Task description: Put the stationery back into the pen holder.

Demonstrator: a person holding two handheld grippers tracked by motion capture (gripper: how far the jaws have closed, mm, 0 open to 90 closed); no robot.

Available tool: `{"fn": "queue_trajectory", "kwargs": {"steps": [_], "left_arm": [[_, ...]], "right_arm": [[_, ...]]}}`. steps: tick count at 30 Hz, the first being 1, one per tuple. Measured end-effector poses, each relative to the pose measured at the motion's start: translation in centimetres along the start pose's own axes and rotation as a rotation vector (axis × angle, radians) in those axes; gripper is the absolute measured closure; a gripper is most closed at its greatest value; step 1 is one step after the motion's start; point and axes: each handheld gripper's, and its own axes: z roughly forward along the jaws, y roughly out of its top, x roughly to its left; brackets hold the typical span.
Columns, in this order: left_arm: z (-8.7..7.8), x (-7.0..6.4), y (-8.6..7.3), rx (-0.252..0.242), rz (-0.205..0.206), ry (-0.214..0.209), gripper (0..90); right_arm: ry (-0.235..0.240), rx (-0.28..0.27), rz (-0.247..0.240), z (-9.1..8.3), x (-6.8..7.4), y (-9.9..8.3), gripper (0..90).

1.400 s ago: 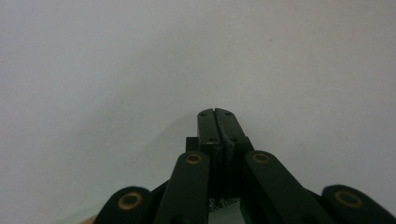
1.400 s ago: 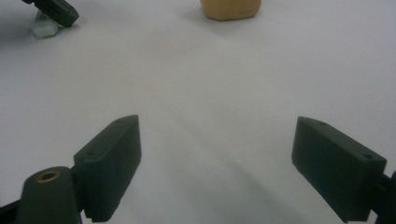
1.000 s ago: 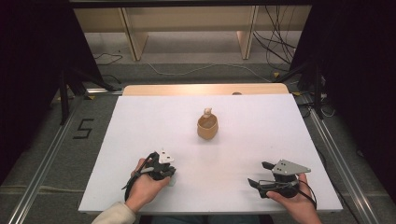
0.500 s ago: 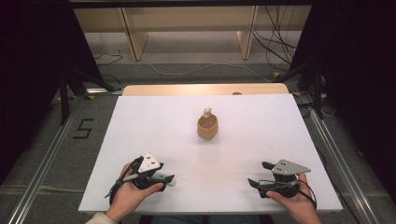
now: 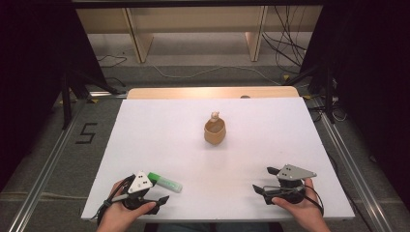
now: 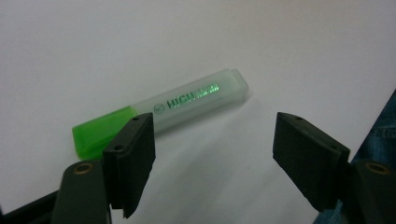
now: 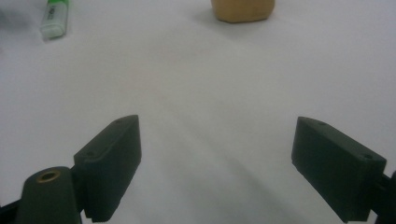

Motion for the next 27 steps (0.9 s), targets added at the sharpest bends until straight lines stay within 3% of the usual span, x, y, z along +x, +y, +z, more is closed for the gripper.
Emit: {"fn": "queue_trajectory", "kwargs": {"steps": [7, 10, 22, 27], "left_arm": [[-0.3, 0.2, -0.6, 0.019, -0.053, 0.012, 32.5], [-0.3, 0.1, -0.8, 0.041, -0.052, 0.028, 33.1], [0.2, -0.1, -1.0, 0.058, -0.060, 0.009, 32.8], [0.2, -0.2, -1.0, 0.058, -0.054, 0.005, 32.3]], "right_arm": [[0.051, -0.018, -0.031, 1.7, 1.4, 2.1, 17.3], [0.091, -0.018, -0.044, 2.9, 2.4, 3.4, 17.7], [0.214, 0.012, -0.099, 10.2, 7.0, 8.6, 25.1], [0.267, 0.052, -0.113, 13.0, 8.5, 10.3, 26.6]]}}
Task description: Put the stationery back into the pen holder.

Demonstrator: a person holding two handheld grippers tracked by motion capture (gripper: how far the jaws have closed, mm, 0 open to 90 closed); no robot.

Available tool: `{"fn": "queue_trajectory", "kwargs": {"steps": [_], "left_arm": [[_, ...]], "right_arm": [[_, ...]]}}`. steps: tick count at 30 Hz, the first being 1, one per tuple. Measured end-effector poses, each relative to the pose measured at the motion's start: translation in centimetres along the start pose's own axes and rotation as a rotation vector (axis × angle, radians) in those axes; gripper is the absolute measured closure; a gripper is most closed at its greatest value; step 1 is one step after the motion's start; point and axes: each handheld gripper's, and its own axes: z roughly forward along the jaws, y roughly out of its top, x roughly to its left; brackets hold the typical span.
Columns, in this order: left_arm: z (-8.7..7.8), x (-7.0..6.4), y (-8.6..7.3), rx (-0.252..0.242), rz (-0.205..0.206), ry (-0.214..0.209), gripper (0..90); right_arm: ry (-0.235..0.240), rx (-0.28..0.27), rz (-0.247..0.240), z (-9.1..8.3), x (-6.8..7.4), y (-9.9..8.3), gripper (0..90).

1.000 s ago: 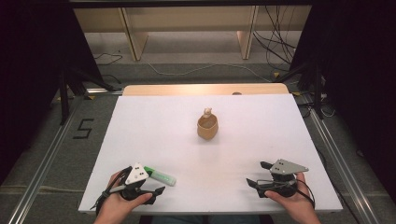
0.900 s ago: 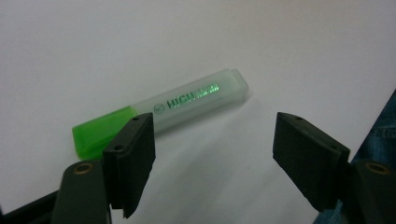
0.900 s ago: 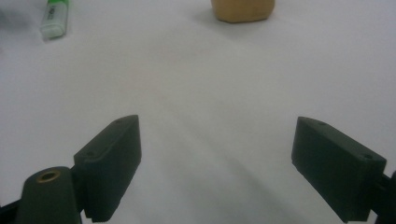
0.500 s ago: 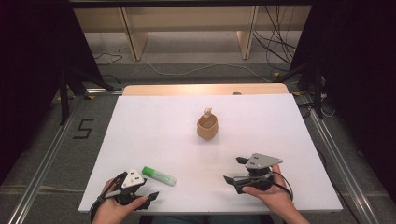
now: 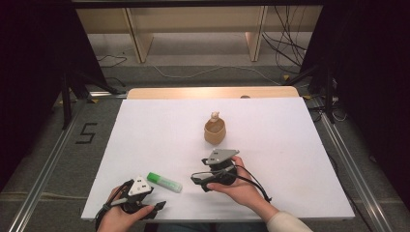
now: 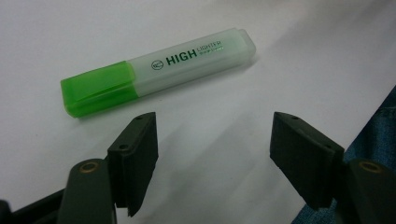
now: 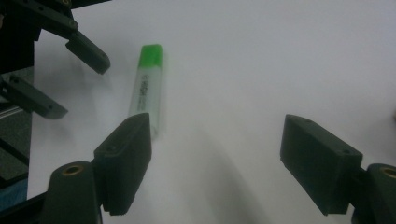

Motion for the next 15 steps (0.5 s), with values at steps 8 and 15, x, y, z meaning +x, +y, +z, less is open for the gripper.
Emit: {"fn": "queue_trajectory", "kwargs": {"steps": [8, 15], "left_arm": [[0.0, 0.0, -0.1, 0.005, -0.006, 0.001, 32.1], [0.0, 0.0, -0.1, 0.009, -0.013, -0.002, 32.0]], "right_arm": [[0.043, 0.038, -0.020, 4.0, 0.5, 2.1, 30.7], [0.069, 0.106, -0.039, 6.7, 1.3, 3.6, 34.0]]}}
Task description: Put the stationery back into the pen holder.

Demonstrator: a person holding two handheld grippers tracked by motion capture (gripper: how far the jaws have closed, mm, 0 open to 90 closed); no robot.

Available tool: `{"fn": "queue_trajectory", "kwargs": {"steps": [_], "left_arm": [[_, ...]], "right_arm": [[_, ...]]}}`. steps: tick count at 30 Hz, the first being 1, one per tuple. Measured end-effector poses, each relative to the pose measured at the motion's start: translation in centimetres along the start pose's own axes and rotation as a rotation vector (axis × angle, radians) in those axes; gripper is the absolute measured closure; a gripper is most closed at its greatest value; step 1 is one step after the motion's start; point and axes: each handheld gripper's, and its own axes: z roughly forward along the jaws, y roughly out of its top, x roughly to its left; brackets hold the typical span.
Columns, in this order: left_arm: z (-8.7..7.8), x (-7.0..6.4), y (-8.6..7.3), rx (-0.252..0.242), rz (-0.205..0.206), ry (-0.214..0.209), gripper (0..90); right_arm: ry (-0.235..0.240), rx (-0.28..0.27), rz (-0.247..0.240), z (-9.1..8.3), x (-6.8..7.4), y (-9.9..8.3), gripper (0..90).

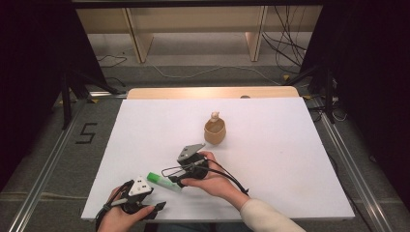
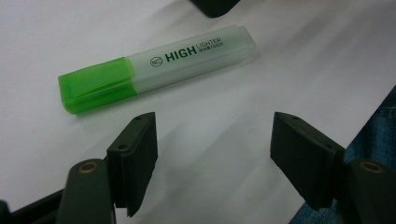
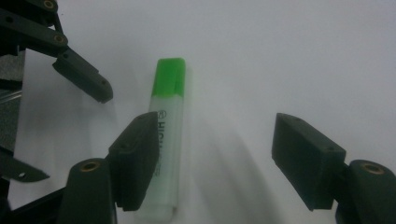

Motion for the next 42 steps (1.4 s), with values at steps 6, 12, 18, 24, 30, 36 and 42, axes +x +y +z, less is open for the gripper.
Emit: {"fn": "queue_trajectory", "kwargs": {"steps": [6, 12, 18, 24, 30, 36, 42], "left_arm": [[0.0, 0.0, 0.0, 0.004, -0.007, 0.001, 31.4], [0.0, 0.1, -0.1, 0.004, -0.021, 0.000, 31.4], [0.0, 0.1, -0.1, 0.011, -0.021, 0.003, 31.3], [0.1, 0.1, -0.1, 0.009, -0.016, 0.006, 31.3], [0.1, 0.1, -0.1, 0.012, -0.012, 0.007, 31.3], [0.1, 0.1, -0.1, 0.012, -0.012, 0.006, 31.3], [0.1, 0.1, -0.1, 0.014, -0.011, 0.007, 31.3]], "right_arm": [[0.013, 0.025, -0.010, 2.0, 0.6, 1.1, 37.0], [0.027, 0.039, -0.028, 3.4, 1.4, 1.9, 39.4], [0.045, 0.064, -0.038, 4.2, 1.9, 1.9, 42.1], [0.049, 0.092, -0.049, 4.4, 2.2, 1.7, 47.1], [0.040, 0.101, -0.062, 4.5, 2.3, 1.6, 51.8], [0.012, 0.109, -0.096, 4.6, 2.7, 1.7, 55.4], [0.010, 0.112, -0.103, 4.6, 2.7, 1.7, 61.7]]}}
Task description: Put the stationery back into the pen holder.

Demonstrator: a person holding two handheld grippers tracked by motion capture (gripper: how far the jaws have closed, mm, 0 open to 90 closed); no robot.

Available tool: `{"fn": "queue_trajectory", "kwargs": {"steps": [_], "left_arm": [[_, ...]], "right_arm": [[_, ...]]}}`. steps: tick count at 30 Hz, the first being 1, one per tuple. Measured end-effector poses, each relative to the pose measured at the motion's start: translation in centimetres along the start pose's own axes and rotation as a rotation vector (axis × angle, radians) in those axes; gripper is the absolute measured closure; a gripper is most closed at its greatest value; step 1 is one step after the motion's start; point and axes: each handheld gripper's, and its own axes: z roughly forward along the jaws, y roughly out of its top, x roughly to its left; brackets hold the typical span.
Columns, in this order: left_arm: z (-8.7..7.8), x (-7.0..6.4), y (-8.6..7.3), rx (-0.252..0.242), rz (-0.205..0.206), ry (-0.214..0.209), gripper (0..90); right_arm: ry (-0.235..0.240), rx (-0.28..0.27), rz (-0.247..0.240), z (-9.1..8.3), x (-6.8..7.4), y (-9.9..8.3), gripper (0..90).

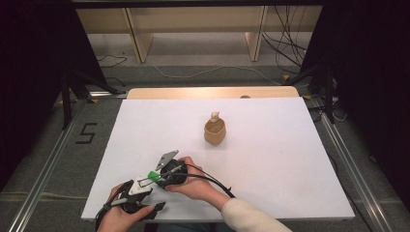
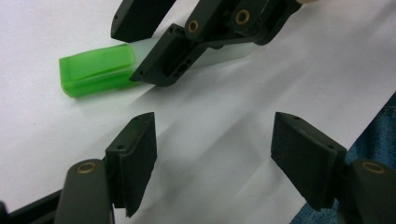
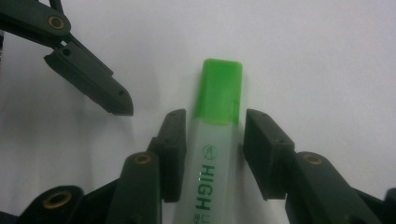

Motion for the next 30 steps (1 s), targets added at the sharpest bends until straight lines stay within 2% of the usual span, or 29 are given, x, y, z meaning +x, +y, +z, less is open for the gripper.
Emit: {"fn": "queue_trajectory", "kwargs": {"steps": [11, 21, 23, 27, 30], "left_arm": [[0.01, 0.07, 0.00, 0.000, 0.001, 0.002, 31.3], [0.05, 0.06, 0.00, -0.007, -0.009, 0.000, 31.4], [-0.02, 0.15, 0.04, -0.006, -0.004, 0.002, 31.4], [-0.01, 0.13, 0.04, -0.023, -0.015, 0.004, 31.6], [-0.06, 0.15, 0.08, -0.020, -0.006, 0.004, 31.5]], "right_arm": [[-0.004, -0.002, 0.018, -0.02, -0.05, 0.00, 66.7], [0.011, -0.011, 0.079, -0.10, -0.29, -0.02, 67.1], [0.021, -0.021, 0.083, -0.16, -0.33, -0.03, 67.1], [0.015, -0.047, 0.094, -0.54, -0.29, 0.09, 67.1], [0.005, -0.074, 0.099, -0.99, -0.44, 0.12, 67.1]]}}
